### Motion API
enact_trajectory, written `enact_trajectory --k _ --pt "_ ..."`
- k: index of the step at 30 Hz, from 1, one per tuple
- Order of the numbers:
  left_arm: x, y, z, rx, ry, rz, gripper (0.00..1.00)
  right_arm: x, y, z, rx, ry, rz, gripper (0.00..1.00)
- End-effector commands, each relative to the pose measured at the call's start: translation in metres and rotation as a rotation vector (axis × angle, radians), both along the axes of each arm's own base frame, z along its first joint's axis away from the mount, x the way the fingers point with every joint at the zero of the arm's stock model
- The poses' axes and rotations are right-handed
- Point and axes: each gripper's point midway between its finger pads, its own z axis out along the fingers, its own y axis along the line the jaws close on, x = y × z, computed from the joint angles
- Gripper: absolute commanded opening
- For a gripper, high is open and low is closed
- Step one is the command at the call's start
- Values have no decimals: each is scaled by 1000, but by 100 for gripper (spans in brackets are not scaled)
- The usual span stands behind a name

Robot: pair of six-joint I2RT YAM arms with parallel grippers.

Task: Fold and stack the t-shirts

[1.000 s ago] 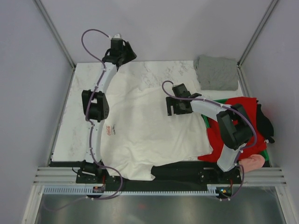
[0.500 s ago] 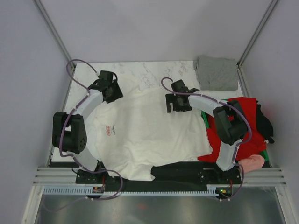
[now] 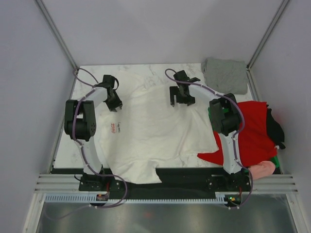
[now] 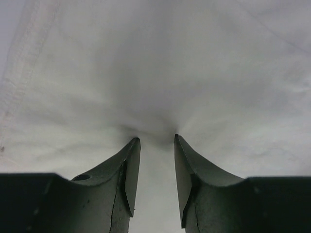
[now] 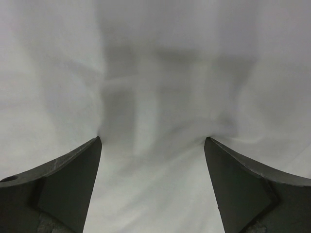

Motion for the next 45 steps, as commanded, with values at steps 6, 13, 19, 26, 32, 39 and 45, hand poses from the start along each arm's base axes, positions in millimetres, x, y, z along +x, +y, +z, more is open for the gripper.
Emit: enact_trajectory --k 6,13,19,26,32,39,45 --pt "129 9 -10 -12 -41 3 38 56 28 -41 93 56 -3 95" --pt "196 11 23 -72 -188 -30 43 110 38 -25 175 -58 5 98" --pt "191 1 151 -97 -408 -94 57 131 54 68 272 -250 96 98" --pt "90 1 242 -117 -532 -82 69 67 50 187 323 -370 117 98" --pt "-34 -3 205 -162 -460 -52 84 -26 29 190 316 -334 56 98" --pt "-157 -2 129 -199 -349 78 76 -153 -30 142 332 -272 -105 98" --pt "-220 -29 65 -126 -147 134 73 -204 -79 100 270 -267 -301 98"
